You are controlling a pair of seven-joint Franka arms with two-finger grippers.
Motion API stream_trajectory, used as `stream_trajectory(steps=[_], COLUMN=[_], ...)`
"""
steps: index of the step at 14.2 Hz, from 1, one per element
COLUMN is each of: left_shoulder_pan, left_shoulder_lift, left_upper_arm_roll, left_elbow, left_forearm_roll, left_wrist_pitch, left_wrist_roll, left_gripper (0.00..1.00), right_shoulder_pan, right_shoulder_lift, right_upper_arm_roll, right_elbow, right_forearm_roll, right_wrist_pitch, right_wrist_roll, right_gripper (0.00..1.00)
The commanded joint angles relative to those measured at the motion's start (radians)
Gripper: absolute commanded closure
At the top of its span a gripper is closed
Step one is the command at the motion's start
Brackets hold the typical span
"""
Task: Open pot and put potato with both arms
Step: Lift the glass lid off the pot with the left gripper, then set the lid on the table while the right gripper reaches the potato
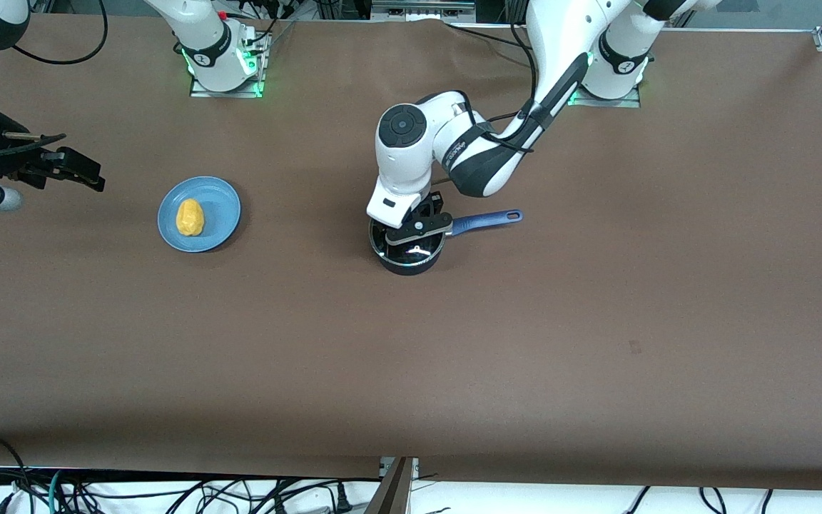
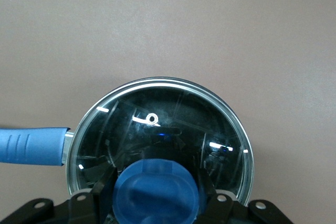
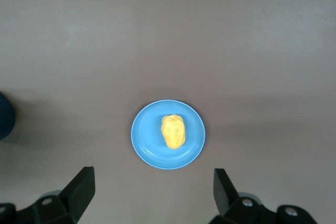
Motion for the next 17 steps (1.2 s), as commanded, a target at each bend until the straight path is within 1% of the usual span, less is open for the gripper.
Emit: stream_trajectory(steps=[1,3,4,6,8,10,11,14,15,16,17], left_shoulder_pan=[0.006,0.047,0.075,0.148,0.251,0.375,0.432,0.517,0.533,0.543,0.547], left_shoulder_lift=[-0.016,-0.062,-0.087,-0.136,-0.206,-0.281,-0.306,-0.343,-0.345,-0.343,-0.341], left_upper_arm_roll=[-0.007,-0.034,-0.041,-0.041,-0.039,-0.032,-0.018,0.080,0.117,0.166,0.224], left_elbow=[0.010,0.010,0.010,0.002,-0.056,-0.146,-0.173,-0.243,-0.265,-0.291,-0.312], left_forearm_roll=[0.029,0.021,0.017,-0.005,-0.037,-0.080,-0.101,-0.128,-0.146,-0.158,-0.177], left_wrist_pitch=[-0.015,-0.044,-0.087,-0.118,-0.132,-0.135,-0.135,-0.135,-0.129,-0.117,-0.082], left_wrist_roll=[-0.012,0.021,0.071,0.177,0.362,0.608,0.724,1.007,1.074,1.163,1.263], left_gripper=[0.52,0.52,0.52,0.52,0.52,0.52,0.51,0.51,0.51,0.51,0.51], right_shoulder_pan=[-0.010,-0.010,-0.010,-0.010,-0.010,-0.009,-0.009,-0.003,0.011,0.020,0.025], right_shoulder_lift=[-0.023,-0.020,-0.020,-0.020,-0.017,-0.009,-0.005,0.017,0.020,0.023,0.017], right_upper_arm_roll=[0.014,0.014,0.014,0.014,0.014,0.014,0.014,0.017,0.017,0.017,0.018], right_elbow=[-0.017,-0.016,-0.014,-0.014,-0.016,-0.020,-0.026,-0.078,-0.103,-0.150,-0.198], right_forearm_roll=[-0.002,-0.002,-0.002,-0.002,-0.002,-0.011,-0.015,-0.036,-0.066,-0.091,-0.094], right_wrist_pitch=[-0.007,-0.009,-0.009,-0.009,-0.012,-0.043,-0.043,-0.030,-0.020,0.020,0.072], right_wrist_roll=[0.017,0.016,0.016,0.016,0.003,0.011,0.009,-0.003,-0.003,-0.003,-0.003], right_gripper=[0.00,0.00,0.00,0.00,0.00,0.00,0.00,0.00,0.00,0.00,0.00])
